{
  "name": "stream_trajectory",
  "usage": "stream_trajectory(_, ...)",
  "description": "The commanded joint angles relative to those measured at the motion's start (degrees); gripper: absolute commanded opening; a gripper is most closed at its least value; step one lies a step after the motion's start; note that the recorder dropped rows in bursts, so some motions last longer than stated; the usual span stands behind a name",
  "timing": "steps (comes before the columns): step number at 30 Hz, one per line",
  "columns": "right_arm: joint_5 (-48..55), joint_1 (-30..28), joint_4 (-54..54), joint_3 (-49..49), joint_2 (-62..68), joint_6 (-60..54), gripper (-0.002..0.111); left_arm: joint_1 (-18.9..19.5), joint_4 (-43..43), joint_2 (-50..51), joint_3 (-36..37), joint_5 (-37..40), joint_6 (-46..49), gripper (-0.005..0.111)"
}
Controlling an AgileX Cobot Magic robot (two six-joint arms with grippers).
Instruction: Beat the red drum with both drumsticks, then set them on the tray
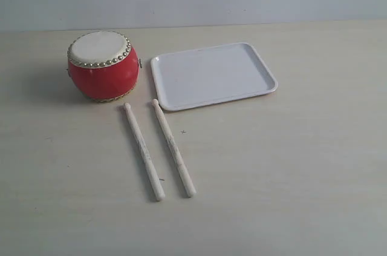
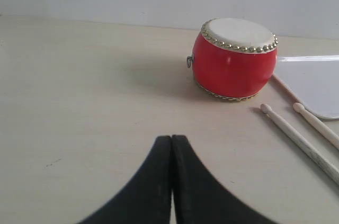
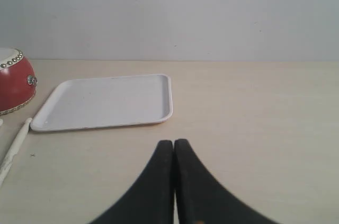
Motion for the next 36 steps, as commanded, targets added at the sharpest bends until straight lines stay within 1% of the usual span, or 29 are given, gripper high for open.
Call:
stream_trajectory(1,-0.6,-0.4,-0.1,0.3,-0.4,0.0,0.0,0.1,0.2,-0.4,0.1,-0.4,0.0,0.0)
stream_trajectory(26,-0.6,-0.4,-0.1,0.3,-0.4,0.0,0.0,0.1,0.2,-0.4,0.1,-0.4,0.0,0.0)
stream_trajectory(31,-0.6,-0.4,-0.1,0.3,-0.4,0.0,0.0,0.1,0.3,-0.4,0.1,-1.8,3.3,0.0)
stream_trajectory(34,-0.6,-0.4,-0.1,0.3,-0.4,0.0,0.0,0.1,-1.4,-0.4,0.1,-2.7,3.3,0.0)
stream_trajectory(36,-0.6,-0.4,-0.1,0.3,-0.4,0.0,0.0,0.1,-4.4,-0.4,0.1,-4.4,3.1,0.0)
